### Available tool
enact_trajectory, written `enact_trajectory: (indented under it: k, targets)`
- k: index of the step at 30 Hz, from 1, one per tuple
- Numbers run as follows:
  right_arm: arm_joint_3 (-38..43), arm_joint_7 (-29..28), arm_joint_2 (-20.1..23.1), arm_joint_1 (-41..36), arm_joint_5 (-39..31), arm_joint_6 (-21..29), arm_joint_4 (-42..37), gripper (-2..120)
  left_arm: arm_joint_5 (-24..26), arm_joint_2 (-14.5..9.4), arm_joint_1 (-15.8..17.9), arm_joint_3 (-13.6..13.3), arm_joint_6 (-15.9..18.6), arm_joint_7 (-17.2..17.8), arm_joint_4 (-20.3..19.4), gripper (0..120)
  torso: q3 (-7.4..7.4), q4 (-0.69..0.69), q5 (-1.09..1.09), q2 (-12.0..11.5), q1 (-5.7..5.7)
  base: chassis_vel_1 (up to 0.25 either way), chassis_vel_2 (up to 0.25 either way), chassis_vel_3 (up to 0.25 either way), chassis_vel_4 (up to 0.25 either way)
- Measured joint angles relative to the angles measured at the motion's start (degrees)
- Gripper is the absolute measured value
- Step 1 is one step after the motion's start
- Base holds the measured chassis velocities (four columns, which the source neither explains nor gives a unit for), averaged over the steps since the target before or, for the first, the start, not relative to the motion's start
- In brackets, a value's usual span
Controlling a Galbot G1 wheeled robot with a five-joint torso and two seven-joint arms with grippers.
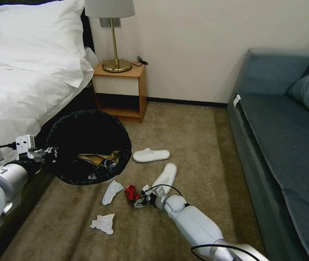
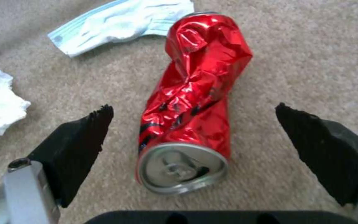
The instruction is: Pick up the trash bin, then pick up the garbage on the floor and place it into the trash bin.
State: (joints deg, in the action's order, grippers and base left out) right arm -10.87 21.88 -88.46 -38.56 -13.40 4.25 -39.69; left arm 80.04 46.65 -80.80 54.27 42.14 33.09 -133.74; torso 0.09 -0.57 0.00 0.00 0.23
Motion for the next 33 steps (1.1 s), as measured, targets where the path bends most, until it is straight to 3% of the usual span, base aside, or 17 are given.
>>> enact_trajectory:
  k: [5,9,13,19,23,24,33]
  targets:
    - [-0.06,0.09,-0.95,0.36,0.22,-0.44,1.11,91,-0.02,-0.11,0.00,-0.02,0.00,0.01,0.12,2,0.00,0.00,0.00,0.00,0.00,0.000,0.000,0.000,0.000]
    - [-0.20,0.17,-1.82,0.48,0.45,-0.57,2.20,73,-0.18,-0.12,0.16,-0.27,0.00,-0.03,0.40,2,0.00,0.00,0.00,0.00,0.00,0.000,0.000,0.000,0.000]
    - [-0.16,0.20,-2.20,0.49,0.80,-0.68,2.78,65,-0.19,-0.23,0.35,-0.42,0.00,-0.13,0.54,2,0.00,0.00,0.00,0.00,0.00,0.000,0.000,0.000,0.000]
    - [0.49,0.25,-2.39,-0.11,1.13,-1.08,3.21,35,-0.61,-0.13,0.61,-0.95,0.00,-0.59,0.98,2,-0.01,0.00,0.01,0.01,0.00,0.000,0.000,0.000,0.000]
    - [0.64,0.28,-2.14,-0.43,1.12,-1.16,2.99,25,-0.83,-0.14,0.70,-1.03,0.00,-0.91,1.11,2,-0.02,0.00,0.02,0.00,0.00,0.000,0.000,0.000,0.000]
    - [0.79,0.30,-1.95,-0.52,1.11,-1.22,2.95,18,-0.92,-0.16,0.75,-1.05,0.00,-1.08,1.21,2,-0.02,0.00,0.02,0.00,0.00,0.000,0.000,0.000,0.000]
    - [1.39,-0.13,-1.33,-0.87,1.26,-1.20,2.21,0,-1.27,-0.08,0.80,-1.54,0.00,-1.30,1.25,2,0.00,0.00,0.02,0.00,0.00,0.000,0.000,0.000,0.000]
